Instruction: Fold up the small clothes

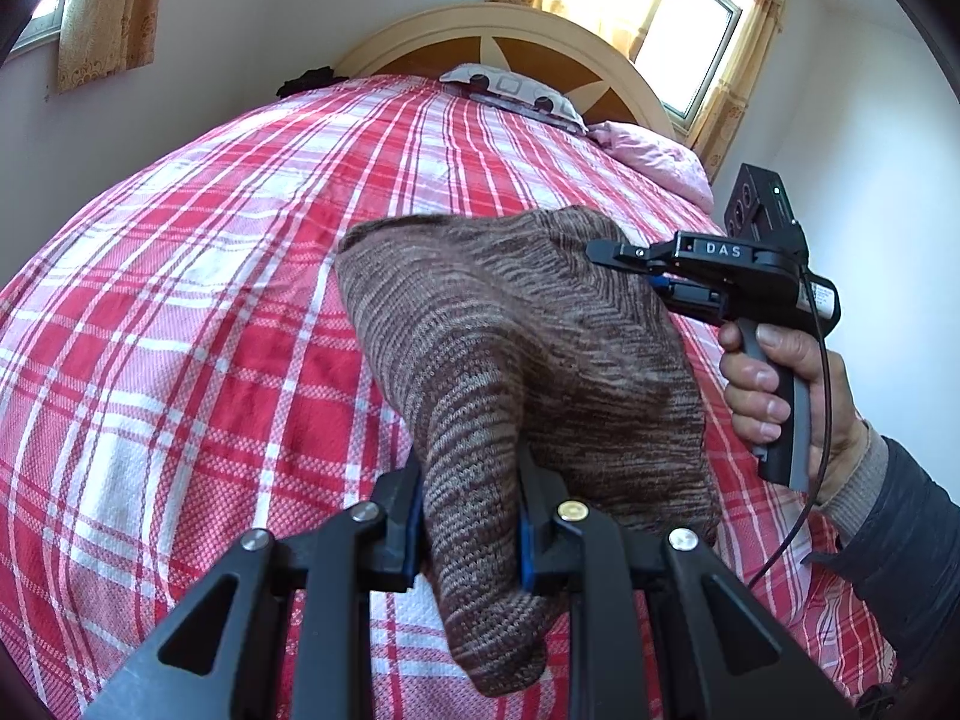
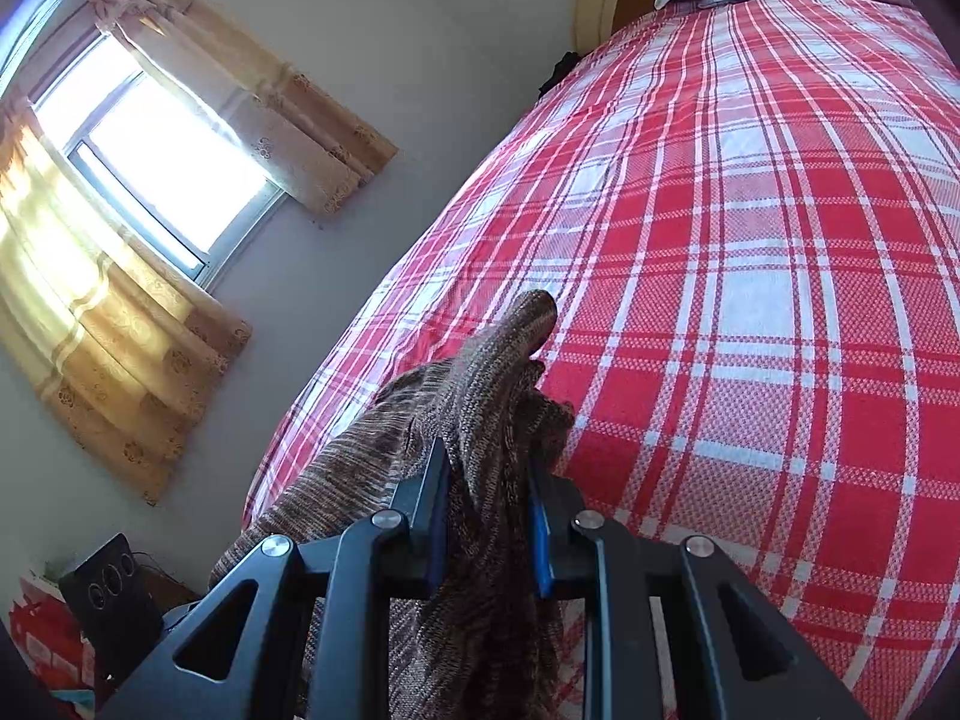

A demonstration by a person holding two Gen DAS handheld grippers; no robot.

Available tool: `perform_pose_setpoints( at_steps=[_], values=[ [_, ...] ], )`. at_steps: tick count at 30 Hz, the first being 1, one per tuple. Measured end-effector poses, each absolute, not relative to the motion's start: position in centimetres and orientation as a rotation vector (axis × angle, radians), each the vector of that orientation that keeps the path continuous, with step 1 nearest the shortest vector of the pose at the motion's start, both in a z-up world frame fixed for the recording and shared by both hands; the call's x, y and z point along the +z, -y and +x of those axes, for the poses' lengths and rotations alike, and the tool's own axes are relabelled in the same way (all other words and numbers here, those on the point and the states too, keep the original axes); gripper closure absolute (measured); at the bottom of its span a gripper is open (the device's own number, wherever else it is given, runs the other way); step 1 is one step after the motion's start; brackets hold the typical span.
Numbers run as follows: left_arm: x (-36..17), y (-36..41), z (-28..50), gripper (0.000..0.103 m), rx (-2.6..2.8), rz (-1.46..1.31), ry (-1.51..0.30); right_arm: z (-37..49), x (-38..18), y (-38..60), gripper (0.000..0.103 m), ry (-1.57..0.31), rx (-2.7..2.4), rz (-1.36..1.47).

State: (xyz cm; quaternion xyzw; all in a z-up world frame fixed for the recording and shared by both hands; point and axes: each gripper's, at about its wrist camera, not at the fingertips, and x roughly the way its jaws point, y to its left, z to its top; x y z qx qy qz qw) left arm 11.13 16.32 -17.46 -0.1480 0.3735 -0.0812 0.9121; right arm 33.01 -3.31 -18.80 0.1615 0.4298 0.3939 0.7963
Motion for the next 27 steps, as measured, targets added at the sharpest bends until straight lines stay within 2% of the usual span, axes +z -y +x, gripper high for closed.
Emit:
perform_pose_setpoints(
  at_steps=[11, 13, 15, 18, 20, 22, 27],
  values=[
    [-20.2, -15.0, 10.6, 0.074, -0.122, -0.177, -0.794, 34.1, -21.9, 3.5, 0.08, -0.992, 0.799, 0.334],
    [-20.1, -15.3, 10.4, 0.07, -0.119, -0.193, -0.788, 34.0, -21.9, 3.8, 0.076, -0.993, 0.801, 0.342],
    [-19.6, -15.5, 10.1, 0.07, -0.116, -0.206, -0.786, 33.3, -21.6, 4.5, 0.07, -1.002, 0.787, 0.345],
    [-17.7, -16.1, 9.5, 0.055, -0.087, -0.198, -0.724, 30.0, -20.2, 6.2, 0.07, -0.982, 0.822, 0.349],
    [-16.5, -16.7, 9.3, 0.031, -0.053, -0.201, -0.67, 26.9, -19.0, 7.4, 0.07, -0.96, 0.9, 0.362],
    [-15.8, -17.4, 9.8, 0.026, -0.041, -0.215, -0.639, 23.6, -18.3, 7.8, 0.07, -0.963, 0.946, 0.337],
    [-17.2, -17.7, 13.5, 0.026, 0.002, -0.146, -0.713, 18.6, -20.2, 5.9, 0.07, -1.062, 0.965, 0.241]
  ],
)
